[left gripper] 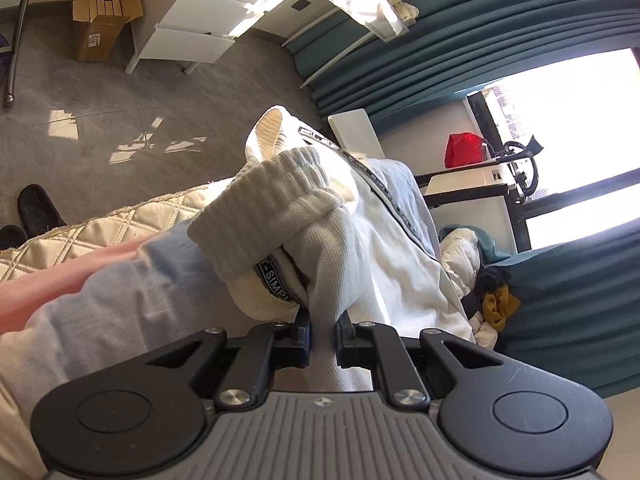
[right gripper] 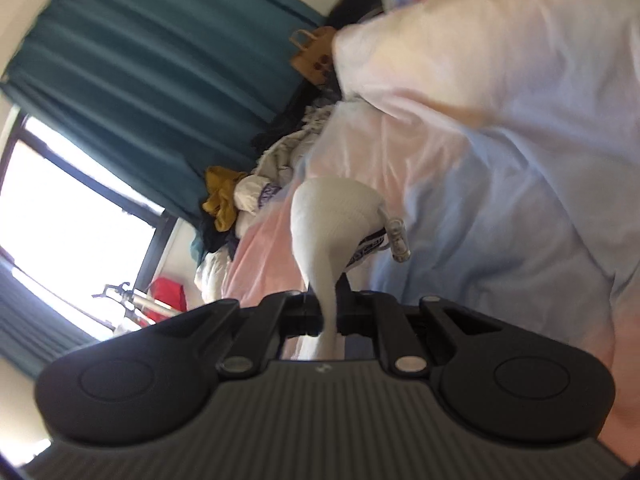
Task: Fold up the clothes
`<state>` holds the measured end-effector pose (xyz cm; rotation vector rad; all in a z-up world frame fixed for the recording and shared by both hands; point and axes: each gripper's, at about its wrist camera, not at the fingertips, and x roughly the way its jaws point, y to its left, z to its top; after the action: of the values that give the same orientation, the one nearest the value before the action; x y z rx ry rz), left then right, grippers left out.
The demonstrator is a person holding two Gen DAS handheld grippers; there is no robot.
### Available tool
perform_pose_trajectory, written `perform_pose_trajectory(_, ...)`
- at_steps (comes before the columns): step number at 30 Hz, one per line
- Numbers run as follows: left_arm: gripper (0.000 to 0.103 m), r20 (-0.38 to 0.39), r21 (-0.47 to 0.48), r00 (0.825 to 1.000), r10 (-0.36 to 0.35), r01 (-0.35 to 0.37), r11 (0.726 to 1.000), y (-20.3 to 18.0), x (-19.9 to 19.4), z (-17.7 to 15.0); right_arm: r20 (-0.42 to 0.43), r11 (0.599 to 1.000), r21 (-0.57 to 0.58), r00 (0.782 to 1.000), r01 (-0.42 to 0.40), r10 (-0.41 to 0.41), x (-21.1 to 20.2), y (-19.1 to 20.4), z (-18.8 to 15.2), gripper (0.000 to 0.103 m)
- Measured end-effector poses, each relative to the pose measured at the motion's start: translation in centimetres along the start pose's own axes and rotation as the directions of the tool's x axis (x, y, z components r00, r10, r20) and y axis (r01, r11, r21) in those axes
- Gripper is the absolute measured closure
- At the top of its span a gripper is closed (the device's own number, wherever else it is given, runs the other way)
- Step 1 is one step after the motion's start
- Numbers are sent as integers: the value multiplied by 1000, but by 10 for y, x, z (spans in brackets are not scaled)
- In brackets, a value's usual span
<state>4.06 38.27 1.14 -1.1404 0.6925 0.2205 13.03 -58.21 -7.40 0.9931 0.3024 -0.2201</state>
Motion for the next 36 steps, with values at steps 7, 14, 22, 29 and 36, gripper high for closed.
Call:
perform_pose_trajectory(7, 91, -75, -65, 996, 54, -59, 996, 62, 19, -12, -126, 996, 57, 991, 62, -55, -29, -68, -17, 93)
perform_pose_trajectory(14, 87, -83, -18, 995, 49, -51, 999, 64, 24, -19, -191, 992, 115, 981, 53, -31, -37, -101, -28, 89)
perform_pose_trajectory(22, 36, 11, 255, 999, 37, -38, 966, 10, -30, -52, -134, 954, -164, 952, 252, -274, -86, -66, -17, 82)
perform_pose_trajectory(29, 22, 121, 576, 993, 4, -73, 814, -74, -50, -117, -99, 941, -298, 975, 160, -197, -107, -3, -14, 56)
perform_pose_trajectory(36, 22, 67, 720, 997, -48, -14, 694, -152, 22, -189, -268, 934, -351, 963, -65, -34, -52, 86, -64, 45)
